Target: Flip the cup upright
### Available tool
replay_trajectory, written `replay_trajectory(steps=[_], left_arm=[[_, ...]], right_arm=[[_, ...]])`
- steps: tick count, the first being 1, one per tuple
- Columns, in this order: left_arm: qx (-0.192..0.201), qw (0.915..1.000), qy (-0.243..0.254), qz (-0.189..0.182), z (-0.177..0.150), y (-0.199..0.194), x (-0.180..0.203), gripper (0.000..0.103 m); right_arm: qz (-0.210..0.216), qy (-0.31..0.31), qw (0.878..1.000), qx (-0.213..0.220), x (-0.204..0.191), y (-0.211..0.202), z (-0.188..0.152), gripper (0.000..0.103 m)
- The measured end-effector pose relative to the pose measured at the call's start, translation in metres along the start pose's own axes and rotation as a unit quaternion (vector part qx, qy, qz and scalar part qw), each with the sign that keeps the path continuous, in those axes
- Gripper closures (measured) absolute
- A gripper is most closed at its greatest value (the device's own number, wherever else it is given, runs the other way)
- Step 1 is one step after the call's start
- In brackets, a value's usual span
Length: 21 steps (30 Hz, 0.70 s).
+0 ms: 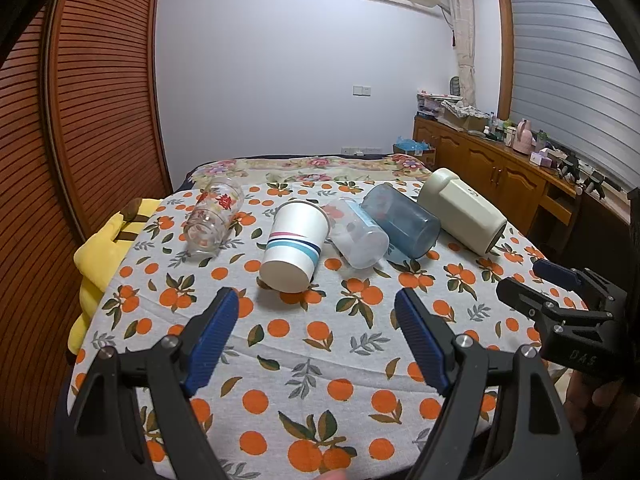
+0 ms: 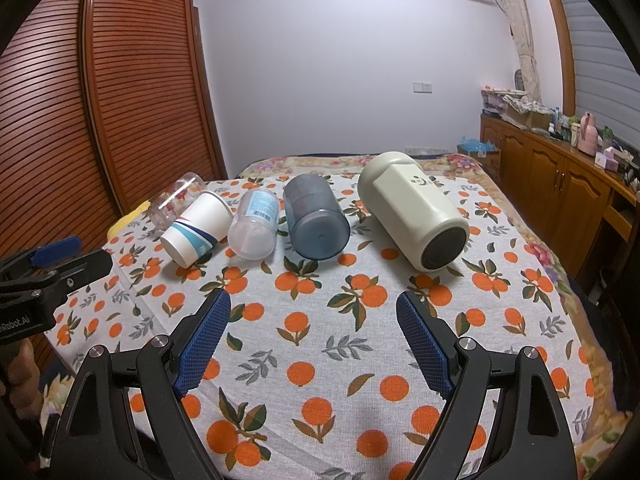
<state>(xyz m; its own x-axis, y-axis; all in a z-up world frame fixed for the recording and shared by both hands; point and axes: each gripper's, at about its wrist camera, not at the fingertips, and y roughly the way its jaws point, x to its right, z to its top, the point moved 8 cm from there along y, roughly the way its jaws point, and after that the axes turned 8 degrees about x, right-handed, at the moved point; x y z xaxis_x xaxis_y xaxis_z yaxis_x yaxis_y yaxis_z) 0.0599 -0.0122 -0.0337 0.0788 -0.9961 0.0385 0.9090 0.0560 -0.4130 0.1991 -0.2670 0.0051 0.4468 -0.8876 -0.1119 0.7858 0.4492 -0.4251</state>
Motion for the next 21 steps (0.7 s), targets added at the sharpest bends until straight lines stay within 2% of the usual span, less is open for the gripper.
replay_trajectory(steps=[21], left_arm=[[0.01,0.9999,0.001,-0.004,0.0027,-0.0063,0.003,0.022]], right_arm=[[0.0,0.0,1.0,0.002,-0.0005,-0.0014,0.0005,0.016]])
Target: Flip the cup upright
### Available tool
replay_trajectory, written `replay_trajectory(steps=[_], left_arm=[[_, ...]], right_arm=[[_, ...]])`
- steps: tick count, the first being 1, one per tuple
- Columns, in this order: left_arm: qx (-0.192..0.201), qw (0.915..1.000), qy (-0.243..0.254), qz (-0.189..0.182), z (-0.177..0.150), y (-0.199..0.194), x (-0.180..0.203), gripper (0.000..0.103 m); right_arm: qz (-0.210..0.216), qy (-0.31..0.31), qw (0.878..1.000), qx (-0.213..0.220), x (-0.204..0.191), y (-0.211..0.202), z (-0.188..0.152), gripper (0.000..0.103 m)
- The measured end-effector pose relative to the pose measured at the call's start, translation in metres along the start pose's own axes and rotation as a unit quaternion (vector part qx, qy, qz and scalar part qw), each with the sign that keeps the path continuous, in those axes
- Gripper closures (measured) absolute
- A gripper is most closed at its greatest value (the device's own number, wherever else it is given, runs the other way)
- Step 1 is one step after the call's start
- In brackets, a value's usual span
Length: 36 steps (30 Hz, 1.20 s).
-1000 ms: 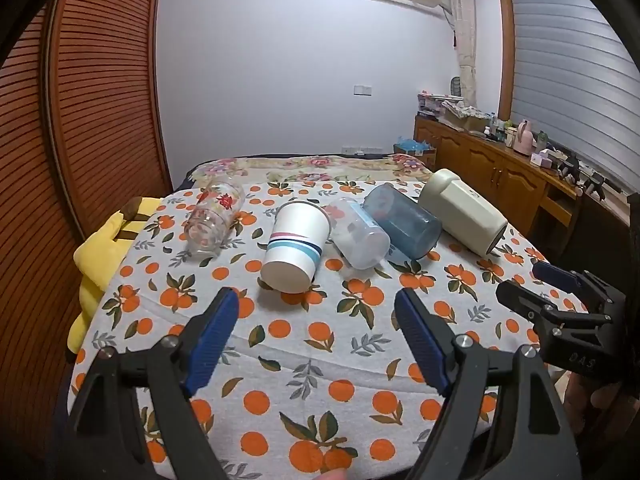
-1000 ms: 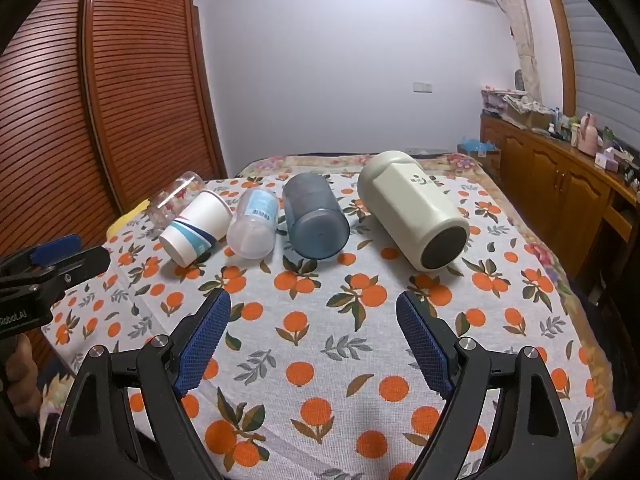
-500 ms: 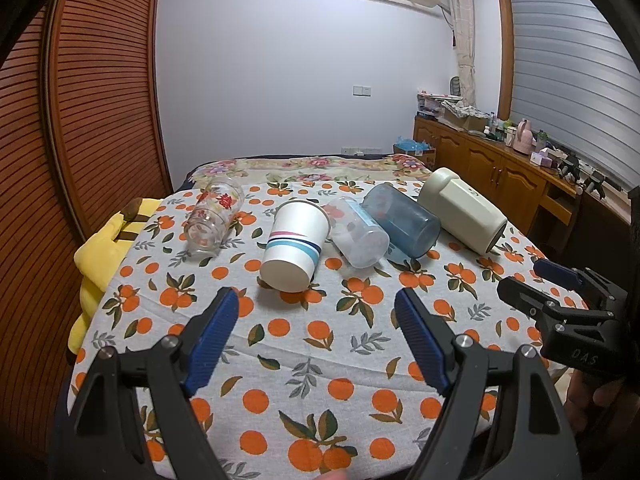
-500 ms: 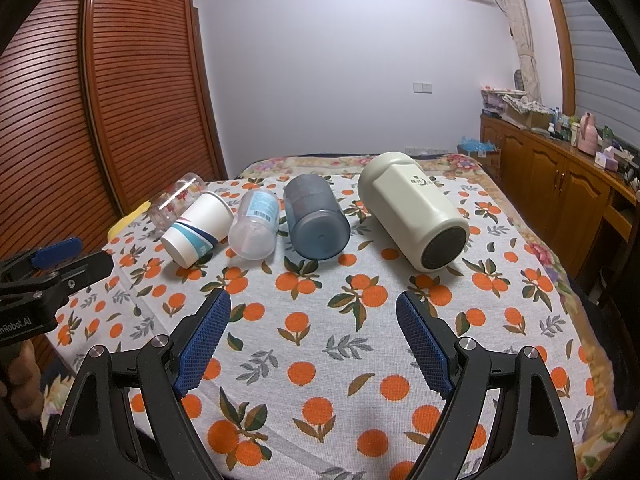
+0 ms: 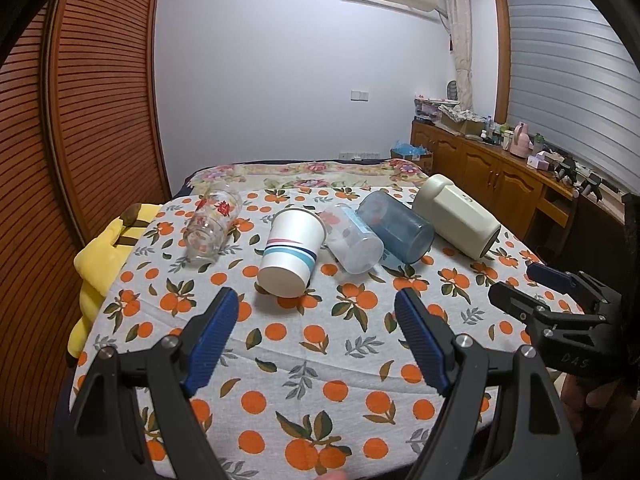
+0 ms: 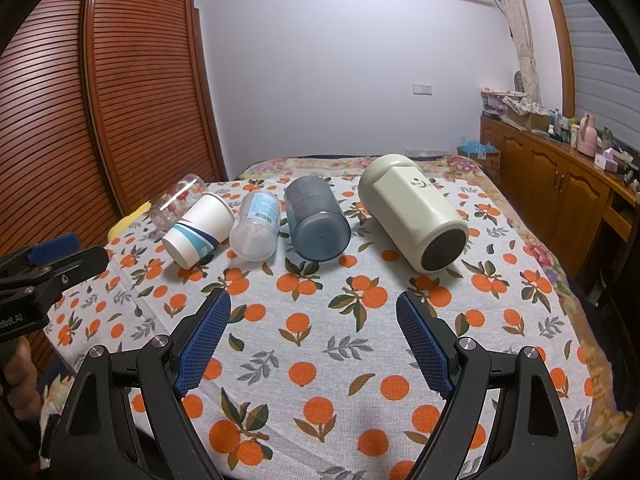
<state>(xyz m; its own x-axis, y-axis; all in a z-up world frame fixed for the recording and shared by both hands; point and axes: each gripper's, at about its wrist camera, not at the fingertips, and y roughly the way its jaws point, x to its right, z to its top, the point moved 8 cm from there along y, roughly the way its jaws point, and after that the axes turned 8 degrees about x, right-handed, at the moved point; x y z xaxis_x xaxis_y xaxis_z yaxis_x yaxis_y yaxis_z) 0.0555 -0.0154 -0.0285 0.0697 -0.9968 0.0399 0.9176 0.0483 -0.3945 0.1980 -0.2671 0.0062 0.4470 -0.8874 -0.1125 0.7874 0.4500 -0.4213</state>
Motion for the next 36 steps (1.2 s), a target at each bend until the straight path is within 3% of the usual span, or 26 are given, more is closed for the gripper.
replay_trajectory(steps=[36], left_arm=[[0.007,1.0,0.003,0.0,0.0074,-0.0074,0.002,0.022]], right_arm=[[0.0,0.0,1.0,0.002,-0.0006,-0.0003,0.0012,0.016]])
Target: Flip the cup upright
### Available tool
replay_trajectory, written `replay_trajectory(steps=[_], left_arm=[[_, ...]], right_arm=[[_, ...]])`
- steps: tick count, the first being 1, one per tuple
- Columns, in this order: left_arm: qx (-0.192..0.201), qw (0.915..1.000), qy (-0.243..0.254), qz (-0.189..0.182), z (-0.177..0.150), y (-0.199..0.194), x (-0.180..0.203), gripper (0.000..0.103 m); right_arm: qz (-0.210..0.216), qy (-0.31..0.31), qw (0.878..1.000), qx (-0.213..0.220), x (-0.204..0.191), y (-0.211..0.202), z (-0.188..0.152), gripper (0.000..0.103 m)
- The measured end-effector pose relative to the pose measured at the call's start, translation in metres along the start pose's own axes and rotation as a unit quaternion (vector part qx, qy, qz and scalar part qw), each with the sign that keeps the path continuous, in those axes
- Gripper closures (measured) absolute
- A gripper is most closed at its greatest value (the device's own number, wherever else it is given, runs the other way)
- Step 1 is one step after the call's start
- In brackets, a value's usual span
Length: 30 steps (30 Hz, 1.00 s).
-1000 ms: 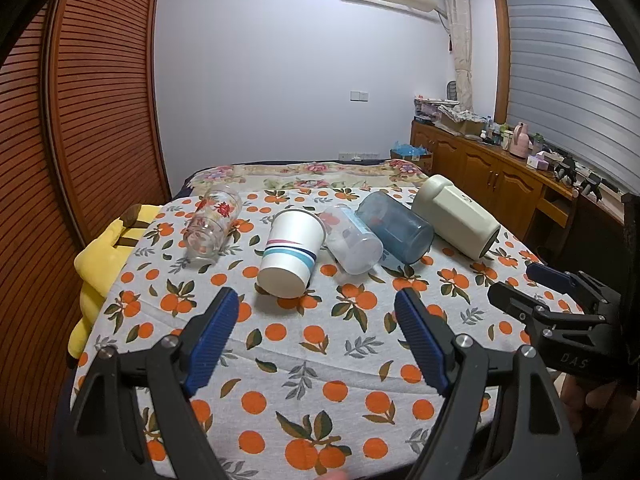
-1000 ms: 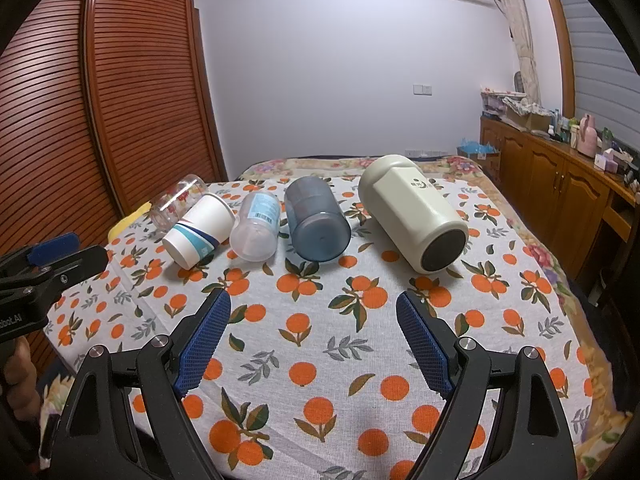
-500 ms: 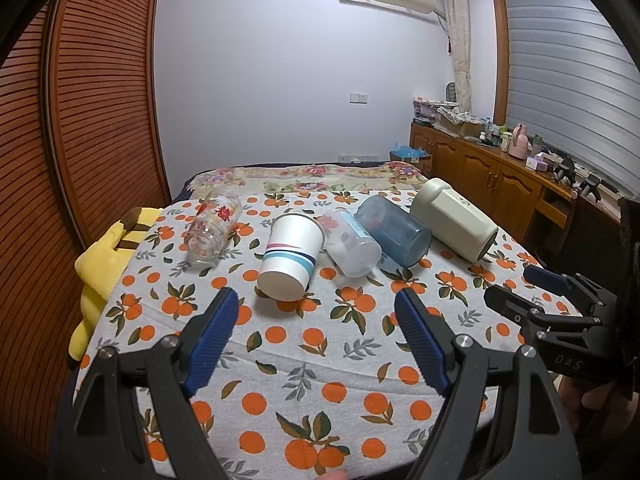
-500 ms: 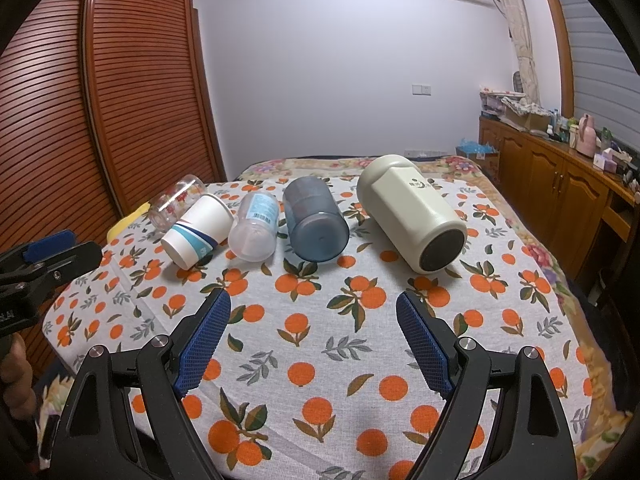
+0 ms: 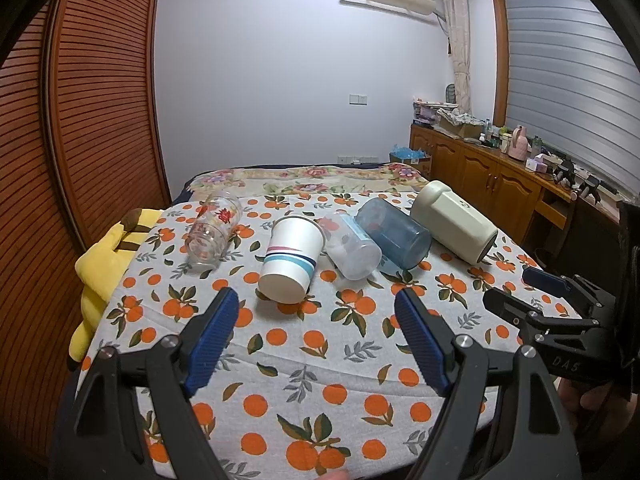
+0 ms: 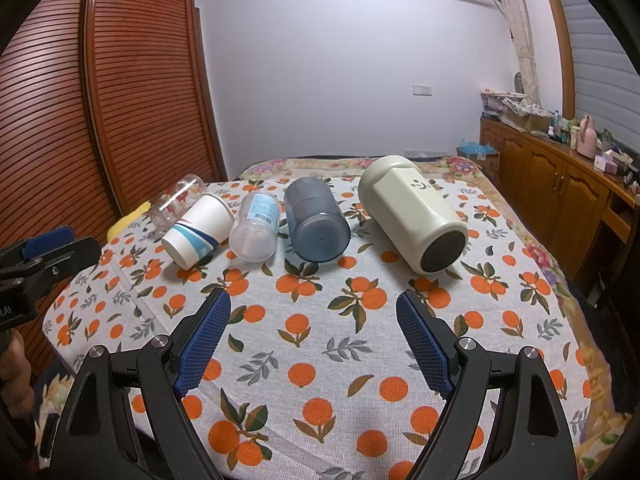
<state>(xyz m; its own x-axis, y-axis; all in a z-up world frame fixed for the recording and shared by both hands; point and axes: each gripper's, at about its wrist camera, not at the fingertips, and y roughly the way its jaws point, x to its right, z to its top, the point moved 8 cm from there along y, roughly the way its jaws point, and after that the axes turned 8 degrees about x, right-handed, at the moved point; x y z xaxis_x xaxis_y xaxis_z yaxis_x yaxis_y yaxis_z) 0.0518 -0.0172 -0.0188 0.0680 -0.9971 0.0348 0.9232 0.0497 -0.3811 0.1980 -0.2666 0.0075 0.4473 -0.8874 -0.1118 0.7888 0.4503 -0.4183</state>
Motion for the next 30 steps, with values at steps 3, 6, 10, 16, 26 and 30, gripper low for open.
replay_trajectory(steps=[3,6,10,16,26,30], left_arm=[[-0.001,1.0,-0.002,0.001,0.0,0.0,-0.001,0.022],[-0.003,1.0,-0.005,0.002,-0.001,0.002,-0.004,0.022],[-0.009,0.9999,-0.009,0.004,-0.003,0.01,-0.011,0.022],[-0.022,0.9997,-0.006,-0.001,-0.006,0.027,-0.016,0.022],[-0.079,0.9967,0.008,-0.013,-0.012,0.076,-0.023,0.022],[-0.094,0.9954,0.012,-0.016,-0.014,0.092,-0.027,0.022]], right_arm=[[0.0,0.0,1.0,0.0,0.0,0.002,-0.003,0.016],[0.0,0.0,1.0,0.0,-0.001,0.0,0.003,0.016],[0.0,0.0,1.0,-0.002,0.0,0.003,0.001,0.016],[0.001,-0.007,1.0,-0.005,0.001,0.012,0.0,0.016],[0.012,-0.024,0.999,-0.019,-0.003,0.038,0.009,0.016],[0.016,-0.031,0.999,-0.016,-0.008,0.042,0.014,0.016]])
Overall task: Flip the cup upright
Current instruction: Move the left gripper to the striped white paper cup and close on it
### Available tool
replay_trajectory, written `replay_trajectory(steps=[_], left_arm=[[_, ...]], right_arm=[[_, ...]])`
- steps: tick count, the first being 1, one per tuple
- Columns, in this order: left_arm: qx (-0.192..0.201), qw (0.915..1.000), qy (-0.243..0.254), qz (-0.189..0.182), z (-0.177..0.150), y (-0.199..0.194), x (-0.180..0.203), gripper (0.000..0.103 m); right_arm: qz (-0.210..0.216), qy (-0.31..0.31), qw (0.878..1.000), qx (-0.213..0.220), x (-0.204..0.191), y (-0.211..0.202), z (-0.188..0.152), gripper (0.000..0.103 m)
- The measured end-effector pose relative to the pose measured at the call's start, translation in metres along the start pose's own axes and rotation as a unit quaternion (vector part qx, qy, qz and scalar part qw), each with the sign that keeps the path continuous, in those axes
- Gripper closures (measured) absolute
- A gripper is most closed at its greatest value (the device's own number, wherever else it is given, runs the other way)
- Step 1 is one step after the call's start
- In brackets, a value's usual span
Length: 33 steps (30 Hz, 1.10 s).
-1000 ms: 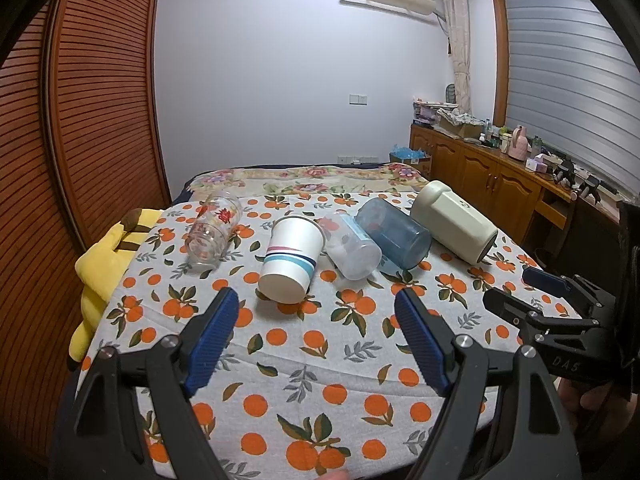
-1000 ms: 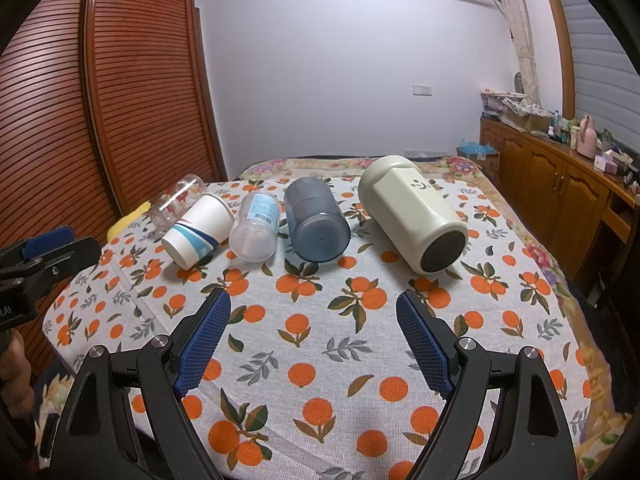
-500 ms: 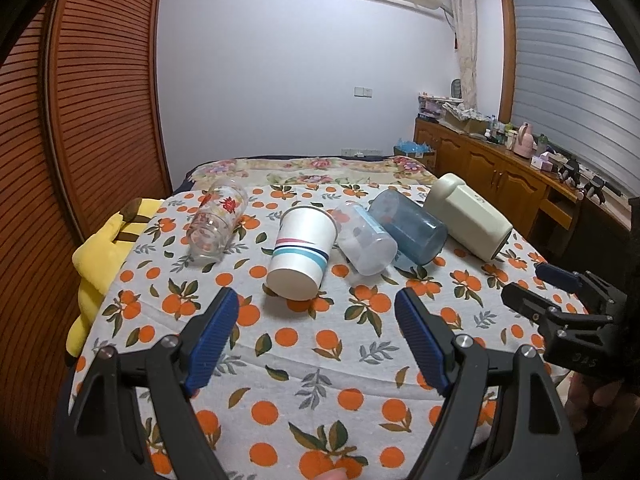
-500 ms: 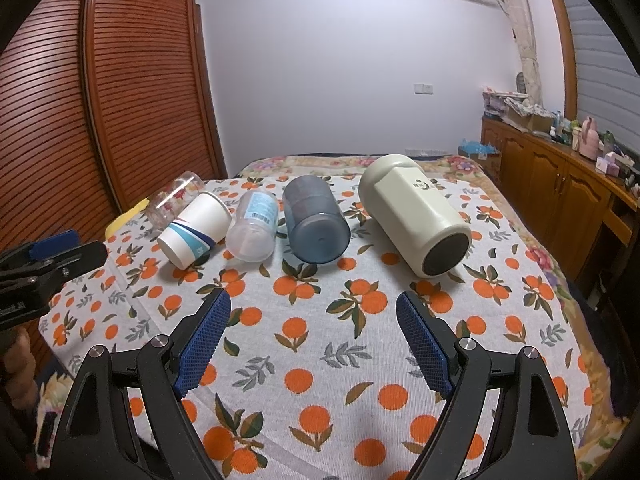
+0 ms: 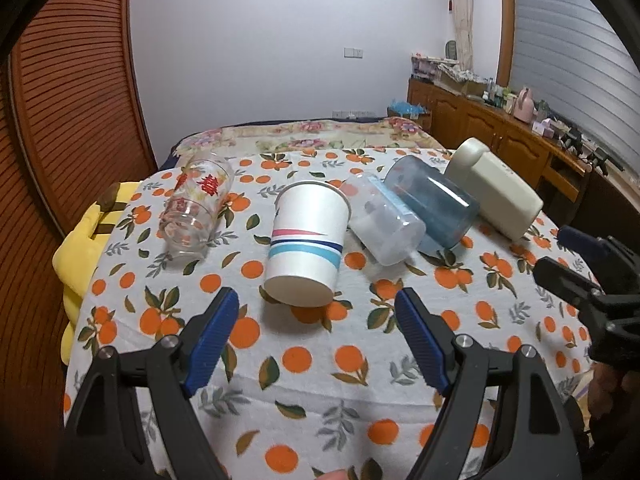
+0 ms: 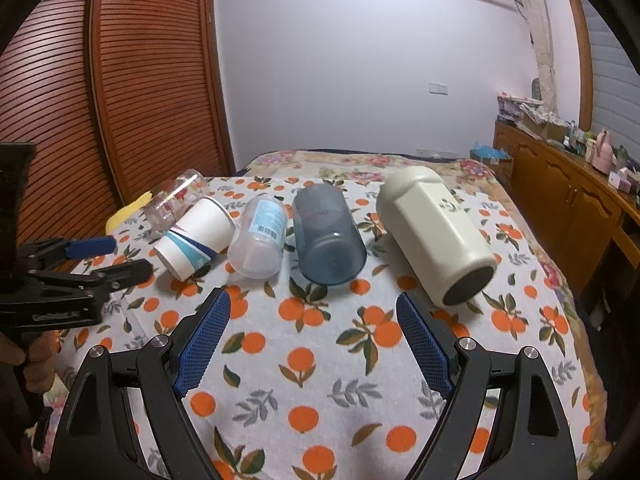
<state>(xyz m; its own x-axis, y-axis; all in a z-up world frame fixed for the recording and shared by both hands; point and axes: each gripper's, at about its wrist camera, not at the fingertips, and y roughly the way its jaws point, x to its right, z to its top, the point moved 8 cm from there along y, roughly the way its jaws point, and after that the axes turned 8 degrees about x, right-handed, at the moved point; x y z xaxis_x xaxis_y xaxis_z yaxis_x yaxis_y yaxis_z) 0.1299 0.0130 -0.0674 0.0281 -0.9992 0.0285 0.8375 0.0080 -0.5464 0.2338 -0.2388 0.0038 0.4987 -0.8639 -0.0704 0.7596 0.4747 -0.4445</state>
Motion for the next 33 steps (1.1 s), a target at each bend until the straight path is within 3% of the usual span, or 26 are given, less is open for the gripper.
replay_trajectory(steps=[26,33], left_arm=[[-0.107,0.9933,0.005,-0.043,0.015,0.088,-0.009,0.022],[-0.138,0.9876,-0.036,-0.067,0.012,0.106,-0.016,0.037]], right_arm=[[0.015,-0.033,0.999,-0.023,-0.019,0.033,0.006,0.016],[0.017,-0.032,0.999,-0.027,-0.017,0.031,0.004,0.016]])
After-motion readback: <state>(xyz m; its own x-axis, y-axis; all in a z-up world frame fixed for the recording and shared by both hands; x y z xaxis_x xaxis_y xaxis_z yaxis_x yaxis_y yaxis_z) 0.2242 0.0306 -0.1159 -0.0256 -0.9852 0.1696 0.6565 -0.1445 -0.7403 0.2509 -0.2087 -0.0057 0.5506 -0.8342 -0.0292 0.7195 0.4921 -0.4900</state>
